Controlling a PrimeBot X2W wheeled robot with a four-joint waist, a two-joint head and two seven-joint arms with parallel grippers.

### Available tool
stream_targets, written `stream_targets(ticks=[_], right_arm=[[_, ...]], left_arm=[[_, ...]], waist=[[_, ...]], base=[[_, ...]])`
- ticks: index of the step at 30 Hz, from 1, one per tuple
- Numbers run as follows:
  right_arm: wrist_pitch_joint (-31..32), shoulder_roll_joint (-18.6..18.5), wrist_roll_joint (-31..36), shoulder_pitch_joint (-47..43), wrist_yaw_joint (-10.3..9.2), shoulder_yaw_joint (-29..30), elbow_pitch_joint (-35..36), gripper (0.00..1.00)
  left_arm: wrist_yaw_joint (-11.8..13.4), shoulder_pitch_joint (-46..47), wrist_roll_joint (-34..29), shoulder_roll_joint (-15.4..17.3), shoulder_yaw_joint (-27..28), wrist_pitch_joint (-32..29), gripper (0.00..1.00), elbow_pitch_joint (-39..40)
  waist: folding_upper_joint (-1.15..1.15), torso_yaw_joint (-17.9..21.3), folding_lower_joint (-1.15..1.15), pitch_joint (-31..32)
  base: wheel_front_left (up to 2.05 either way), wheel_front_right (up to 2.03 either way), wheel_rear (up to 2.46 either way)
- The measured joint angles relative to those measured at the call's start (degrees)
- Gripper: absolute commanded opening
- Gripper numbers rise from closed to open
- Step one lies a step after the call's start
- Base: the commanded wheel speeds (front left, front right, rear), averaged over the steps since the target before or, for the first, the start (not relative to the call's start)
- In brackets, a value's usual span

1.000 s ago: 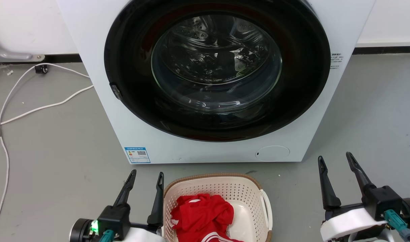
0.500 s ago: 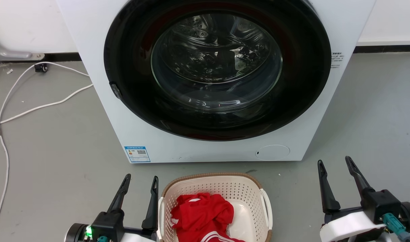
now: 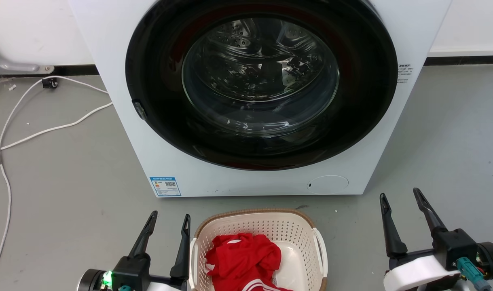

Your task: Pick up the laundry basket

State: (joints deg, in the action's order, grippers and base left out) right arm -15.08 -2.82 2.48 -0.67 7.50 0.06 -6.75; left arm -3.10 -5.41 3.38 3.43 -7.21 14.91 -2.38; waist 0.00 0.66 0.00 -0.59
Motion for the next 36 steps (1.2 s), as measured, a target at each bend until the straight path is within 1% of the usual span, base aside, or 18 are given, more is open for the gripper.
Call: stream_targets(ticks=[13, 18, 27, 33, 36], right_arm=[[0.0, 0.0, -0.43, 0.0, 0.0, -0.14, -0.15, 1.0], [0.0, -0.01, -0.38, 0.36, 0.0, -0.07, -0.82, 1.0], [-0.01, -0.01, -0.05, 6.64, 0.01, -0.2, -4.06, 1.0], [-0.01, -0.02, 0.07, 12.66, 0.01, -0.92, -8.15, 1.0], [-0.01, -0.02, -2.35, 16.38, 0.01, -1.11, -11.58, 1.0]], left_arm=[[-0.93, -0.16, -0.1, -0.42, 0.74, 0.01, 1.0, -1.11], [-1.02, 0.08, 0.4, -0.46, 1.29, 0.15, 1.0, -2.48], [-1.81, 6.1, 1.14, -0.51, 2.67, 0.16, 1.0, -6.14], [-2.67, 12.72, 1.35, -0.45, 4.47, 0.16, 1.0, -12.78], [-3.27, 17.05, 1.52, 0.22, 5.27, 0.15, 1.0, -17.61]], waist=[[0.0, -0.04, 0.0, -0.2], [0.0, 0.03, 0.0, -2.3], [0.0, 0.26, 0.0, -10.46], [0.0, 0.43, 0.0, -17.76], [0.0, 0.6, 0.01, -21.5]], base=[[0.0, 0.0, 0.0], [0.0, 0.0, 0.0], [0.0, 0.0, 0.0], [0.0, 0.0, 0.0], [0.0, 0.0, 0.0]])
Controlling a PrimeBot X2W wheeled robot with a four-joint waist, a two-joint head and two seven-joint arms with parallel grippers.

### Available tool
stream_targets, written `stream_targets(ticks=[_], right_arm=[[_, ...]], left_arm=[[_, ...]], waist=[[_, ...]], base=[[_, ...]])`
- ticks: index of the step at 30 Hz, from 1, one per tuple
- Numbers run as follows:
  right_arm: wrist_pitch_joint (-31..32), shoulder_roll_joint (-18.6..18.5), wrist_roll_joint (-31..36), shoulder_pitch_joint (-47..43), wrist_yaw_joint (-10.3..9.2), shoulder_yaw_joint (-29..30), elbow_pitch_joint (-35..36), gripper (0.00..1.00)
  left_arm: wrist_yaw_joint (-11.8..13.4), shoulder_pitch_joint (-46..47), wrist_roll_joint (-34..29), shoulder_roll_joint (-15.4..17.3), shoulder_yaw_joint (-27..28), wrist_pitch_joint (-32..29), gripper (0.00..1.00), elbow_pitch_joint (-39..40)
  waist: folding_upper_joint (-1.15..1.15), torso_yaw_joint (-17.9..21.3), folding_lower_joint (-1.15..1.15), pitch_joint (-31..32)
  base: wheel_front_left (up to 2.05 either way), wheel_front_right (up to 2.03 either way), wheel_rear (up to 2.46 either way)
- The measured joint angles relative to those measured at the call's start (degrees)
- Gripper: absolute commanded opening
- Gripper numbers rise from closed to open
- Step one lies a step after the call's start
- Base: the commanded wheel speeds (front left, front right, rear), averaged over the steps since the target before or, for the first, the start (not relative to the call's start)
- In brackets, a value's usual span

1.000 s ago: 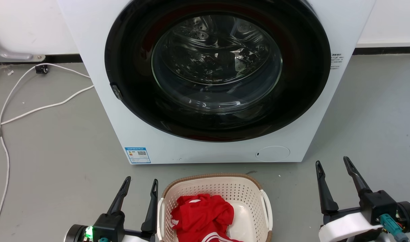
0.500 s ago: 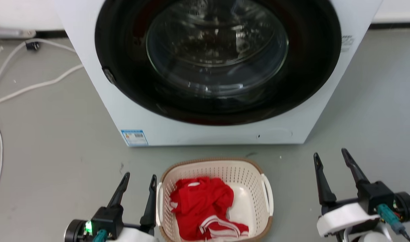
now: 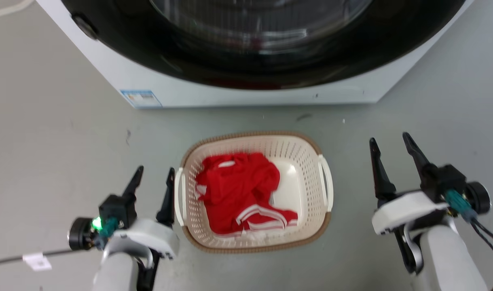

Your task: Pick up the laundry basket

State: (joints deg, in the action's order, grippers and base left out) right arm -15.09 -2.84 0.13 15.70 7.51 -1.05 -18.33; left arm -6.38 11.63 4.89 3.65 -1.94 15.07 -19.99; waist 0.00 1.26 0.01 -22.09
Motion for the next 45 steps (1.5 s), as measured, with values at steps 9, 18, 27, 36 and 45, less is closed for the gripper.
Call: stream_targets(ticks=[9, 18, 27, 36, 45], right_arm=[[5.8, 0.0, -2.24, 13.36, 0.0, -4.03, -15.68, 1.0], [15.94, -0.03, -5.34, 24.95, 0.0, -10.06, -31.44, 1.0], [25.93, -0.01, -9.83, 33.83, 0.0, -14.57, -41.23, 1.0], [30.05, -0.01, -12.2, 38.76, 0.0, -16.48, -46.22, 1.0], [29.78, -0.01, -13.77, 40.37, 0.0, -17.47, -48.93, 1.0]], left_arm=[[-1.02, 15.92, 0.05, 4.7, -5.41, 0.01, 1.0, -21.63], [-1.04, 30.76, 7.46, 8.2, -17.15, -4.87, 1.0, -39.41], [-1.1, 38.44, 16.85, 9.72, -27.5, -15.21, 1.0, -42.57], [-1.11, 42.01, 25.71, 12.26, -37.49, -23.95, 1.0, -40.78], [-1.11, 43.69, 30.72, 13.56, -44.09, -25.17, 1.0, -39.78]], waist=[[0.0, 0.46, 0.01, -10.77], [0.0, 0.68, 0.0, -17.85], [0.0, 0.43, 0.0, -22.35], [0.0, -0.51, 0.0, -25.65], [0.0, -1.3, 0.0, -27.18]], base=[[0.0, 0.0, 0.0], [0.0, 0.0, 0.0], [0.0, 0.0, 0.0], [0.0, 0.0, 0.0], [0.0, 0.0, 0.0]])
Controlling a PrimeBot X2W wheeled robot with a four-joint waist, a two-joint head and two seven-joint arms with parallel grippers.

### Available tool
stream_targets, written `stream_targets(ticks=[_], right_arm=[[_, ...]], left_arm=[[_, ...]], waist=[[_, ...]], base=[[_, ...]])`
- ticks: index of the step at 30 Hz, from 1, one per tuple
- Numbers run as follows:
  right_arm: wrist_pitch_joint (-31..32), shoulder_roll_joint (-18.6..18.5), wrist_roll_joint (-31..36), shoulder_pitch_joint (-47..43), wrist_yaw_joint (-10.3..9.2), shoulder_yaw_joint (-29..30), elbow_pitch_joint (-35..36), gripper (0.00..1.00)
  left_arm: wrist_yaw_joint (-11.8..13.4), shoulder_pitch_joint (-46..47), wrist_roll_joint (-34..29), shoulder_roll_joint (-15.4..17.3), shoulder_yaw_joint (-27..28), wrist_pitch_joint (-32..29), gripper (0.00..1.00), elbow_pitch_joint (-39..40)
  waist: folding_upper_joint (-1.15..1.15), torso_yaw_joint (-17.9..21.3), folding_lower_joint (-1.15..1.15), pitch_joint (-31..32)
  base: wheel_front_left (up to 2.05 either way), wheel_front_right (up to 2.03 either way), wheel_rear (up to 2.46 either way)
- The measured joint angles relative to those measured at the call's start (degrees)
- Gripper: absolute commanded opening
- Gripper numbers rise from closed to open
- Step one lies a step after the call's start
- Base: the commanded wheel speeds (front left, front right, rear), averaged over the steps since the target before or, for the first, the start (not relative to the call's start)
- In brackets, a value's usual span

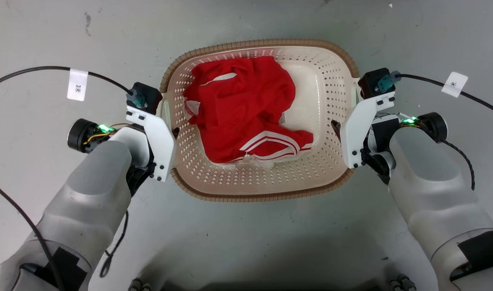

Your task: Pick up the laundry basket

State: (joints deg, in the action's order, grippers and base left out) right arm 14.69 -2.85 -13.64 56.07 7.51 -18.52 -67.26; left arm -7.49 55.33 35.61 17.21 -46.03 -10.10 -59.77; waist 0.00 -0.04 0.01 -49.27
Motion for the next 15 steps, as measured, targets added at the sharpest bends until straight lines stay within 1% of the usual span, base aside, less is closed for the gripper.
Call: stream_targets(ticks=[5, 6, 7, 8, 15], right_arm=[[-0.47, 0.0, -1.52, 0.35, 0.0, -1.3, -0.38, 1.0], [-0.88, 0.0, -2.03, 0.42, 0.0, -1.58, -0.66, 1.0], [-0.88, 0.0, -2.03, 0.42, 0.0, -1.58, -0.66, 0.06], [-1.02, 0.0, -2.31, 0.46, 0.0, -1.69, -0.86, 0.0], [-1.22, -0.05, -2.49, 1.52, -0.03, -2.12, -2.9, 0.0]], left_arm=[[0.0, 0.44, 3.37, 0.0, -2.57, 0.11, 1.0, 0.07], [0.0, 0.56, 4.82, -0.08, -4.11, -0.23, 0.57, 0.6], [0.0, 0.56, 4.82, -0.08, -4.11, -0.23, 0.0, 0.6], [0.0, 0.5, 5.64, -0.15, -4.99, -0.6, 0.0, 1.1], [0.02, 0.99, 10.02, 0.62, -9.02, -0.73, 0.0, 2.05]], waist=[[0.0, -0.39, 0.0, -0.5], [0.0, -0.47, 0.0, -0.57], [0.0, -0.47, 0.0, -0.57], [0.0, -0.51, 0.0, -0.53], [0.0, -0.77, 0.0, -0.4]], base=[[0.0, 0.0, 0.0], [0.0, 0.0, 0.0], [0.0, 0.0, 0.0], [0.0, 0.0, 0.0], [0.0, 0.0, 0.0]])
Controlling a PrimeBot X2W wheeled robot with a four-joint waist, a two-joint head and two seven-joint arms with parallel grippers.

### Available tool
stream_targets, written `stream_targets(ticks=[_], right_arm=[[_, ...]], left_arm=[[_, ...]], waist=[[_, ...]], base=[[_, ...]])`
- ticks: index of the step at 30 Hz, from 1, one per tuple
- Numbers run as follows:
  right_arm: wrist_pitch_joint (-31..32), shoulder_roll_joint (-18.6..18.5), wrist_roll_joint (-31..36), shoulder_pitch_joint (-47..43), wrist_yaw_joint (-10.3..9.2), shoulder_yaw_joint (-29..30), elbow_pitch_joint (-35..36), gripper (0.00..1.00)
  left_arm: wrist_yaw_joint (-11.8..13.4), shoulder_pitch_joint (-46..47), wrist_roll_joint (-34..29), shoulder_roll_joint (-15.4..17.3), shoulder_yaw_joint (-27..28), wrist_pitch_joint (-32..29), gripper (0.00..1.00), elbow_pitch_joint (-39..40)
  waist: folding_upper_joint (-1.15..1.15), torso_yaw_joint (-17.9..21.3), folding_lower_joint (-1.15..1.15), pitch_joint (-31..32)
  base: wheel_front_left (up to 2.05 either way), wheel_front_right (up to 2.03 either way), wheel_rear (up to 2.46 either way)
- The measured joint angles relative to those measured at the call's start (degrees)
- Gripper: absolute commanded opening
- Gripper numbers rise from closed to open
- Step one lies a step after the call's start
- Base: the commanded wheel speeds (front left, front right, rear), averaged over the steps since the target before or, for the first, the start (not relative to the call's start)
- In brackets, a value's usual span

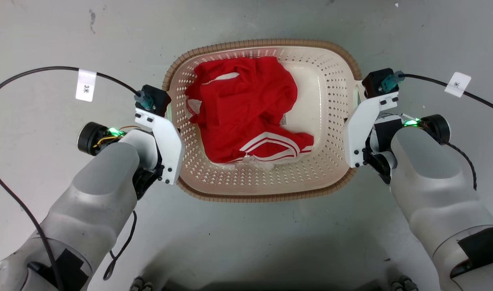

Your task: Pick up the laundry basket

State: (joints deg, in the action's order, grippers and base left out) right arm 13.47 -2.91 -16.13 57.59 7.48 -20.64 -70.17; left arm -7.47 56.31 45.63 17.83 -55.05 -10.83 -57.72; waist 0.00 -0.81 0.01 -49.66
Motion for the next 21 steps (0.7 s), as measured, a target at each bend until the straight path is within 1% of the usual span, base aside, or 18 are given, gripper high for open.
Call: stream_targets(ticks=[4, 6, 13, 18, 21], right_arm=[[0.42, 0.0, -0.42, -0.03, 0.0, -0.13, -0.9, 0.0], [1.96, -0.25, -1.31, -0.32, -0.01, -0.4, -1.3, 0.0], [11.27, -0.12, -4.98, -2.8, -0.01, -3.6, -1.72, 0.0], [17.35, -0.05, -7.34, -4.77, 0.01, -5.34, -1.81, 0.0], [22.34, -0.03, -9.55, -6.71, 0.01, -6.24, -2.0, 0.0]], left_arm=[[0.13, -0.22, 3.55, 0.35, -2.3, -0.96, 0.0, 1.22], [0.13, -0.82, 6.16, 0.64, -3.49, -2.14, 0.0, 2.29], [0.13, -3.44, 13.4, 3.25, -8.99, -6.9, 0.0, 5.92], [0.13, -5.48, 19.35, 5.54, -12.11, -11.38, 0.0, 9.06], [0.13, -7.32, 23.35, 6.91, -13.67, -14.78, 0.0, 11.0]], waist=[[0.0, -0.01, 0.0, 1.1], [0.0, -0.01, 0.0, 2.13], [0.0, 0.22, 0.0, 8.4], [0.0, 0.73, -0.01, 14.65], [0.0, 1.04, -0.01, 19.03]], base=[[0.0, 0.0, 0.0], [0.0, 0.0, 0.0], [0.0, 0.0, 0.0], [0.0, 0.0, 0.0], [0.0, 0.0, 0.0]])
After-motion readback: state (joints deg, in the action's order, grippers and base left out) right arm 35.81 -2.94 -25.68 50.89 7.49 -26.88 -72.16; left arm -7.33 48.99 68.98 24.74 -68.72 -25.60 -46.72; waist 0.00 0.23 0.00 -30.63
